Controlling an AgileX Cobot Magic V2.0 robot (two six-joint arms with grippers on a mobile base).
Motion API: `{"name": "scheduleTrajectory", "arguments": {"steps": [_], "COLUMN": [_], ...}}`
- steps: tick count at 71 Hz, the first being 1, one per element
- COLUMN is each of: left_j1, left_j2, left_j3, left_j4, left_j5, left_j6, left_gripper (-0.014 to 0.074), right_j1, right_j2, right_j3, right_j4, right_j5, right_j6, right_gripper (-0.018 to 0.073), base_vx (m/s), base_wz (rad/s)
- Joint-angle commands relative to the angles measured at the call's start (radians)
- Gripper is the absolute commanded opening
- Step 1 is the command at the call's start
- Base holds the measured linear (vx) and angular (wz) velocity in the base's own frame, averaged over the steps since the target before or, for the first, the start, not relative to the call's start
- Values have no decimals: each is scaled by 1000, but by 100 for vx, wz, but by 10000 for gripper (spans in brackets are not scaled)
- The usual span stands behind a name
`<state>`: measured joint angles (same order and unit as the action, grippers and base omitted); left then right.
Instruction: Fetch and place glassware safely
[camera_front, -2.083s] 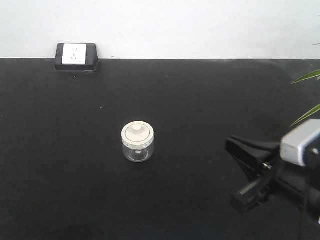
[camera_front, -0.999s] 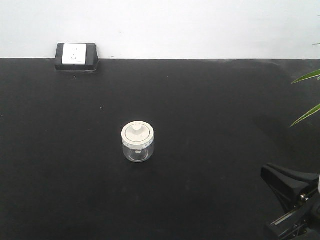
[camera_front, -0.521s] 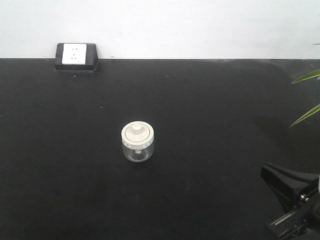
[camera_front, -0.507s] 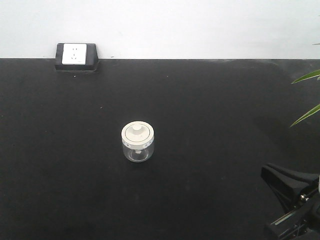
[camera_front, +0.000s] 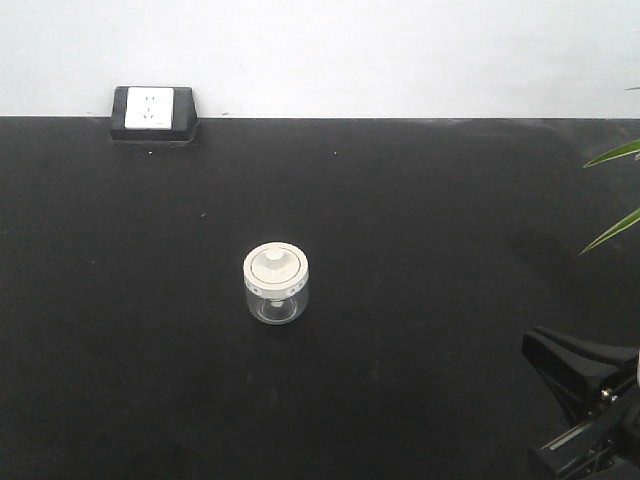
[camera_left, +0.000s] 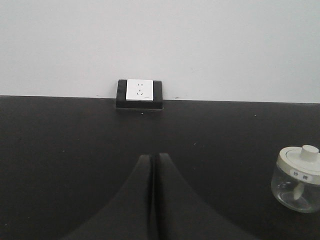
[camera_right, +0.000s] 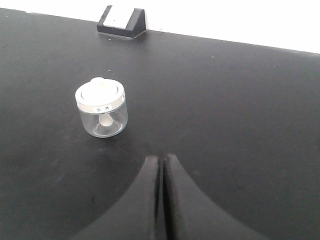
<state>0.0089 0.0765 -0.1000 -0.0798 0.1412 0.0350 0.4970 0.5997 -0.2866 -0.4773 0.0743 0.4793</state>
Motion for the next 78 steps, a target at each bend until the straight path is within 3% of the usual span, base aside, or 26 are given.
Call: {"name": "scheduleTrajectory", "arguments": {"steps": [1,9,14,23,78], "left_j1": [-4,-4,-4,-5,-5], "left_j2": [-50,-108,-99,-102,-101], "left_j3": [40,167,156,159,157], "left_j4": [-20,-18,6,71,70], "left_j5": [-41,-141,-59,-56,-76], "left_j6": [14,13,6,-13,-29], "left_gripper": [-7,-7,-7,-7,-7], "right_j1": [-5,-5,-5,-5,-5], "right_j2": [-1,-1,-1,-1,-1], "right_j3": [-26,-26,-26,-26,-26], "right_j4": [-4,-4,-5,-5,-5], "right_j5": [-57,-57,-57,-57,-57], "right_j6": [1,1,1,1,1], "right_gripper": [-3,-3,-3,-3,-3], "base_vx": [0,0,0,0,0], "base_wz": [0,0,0,0,0]}}
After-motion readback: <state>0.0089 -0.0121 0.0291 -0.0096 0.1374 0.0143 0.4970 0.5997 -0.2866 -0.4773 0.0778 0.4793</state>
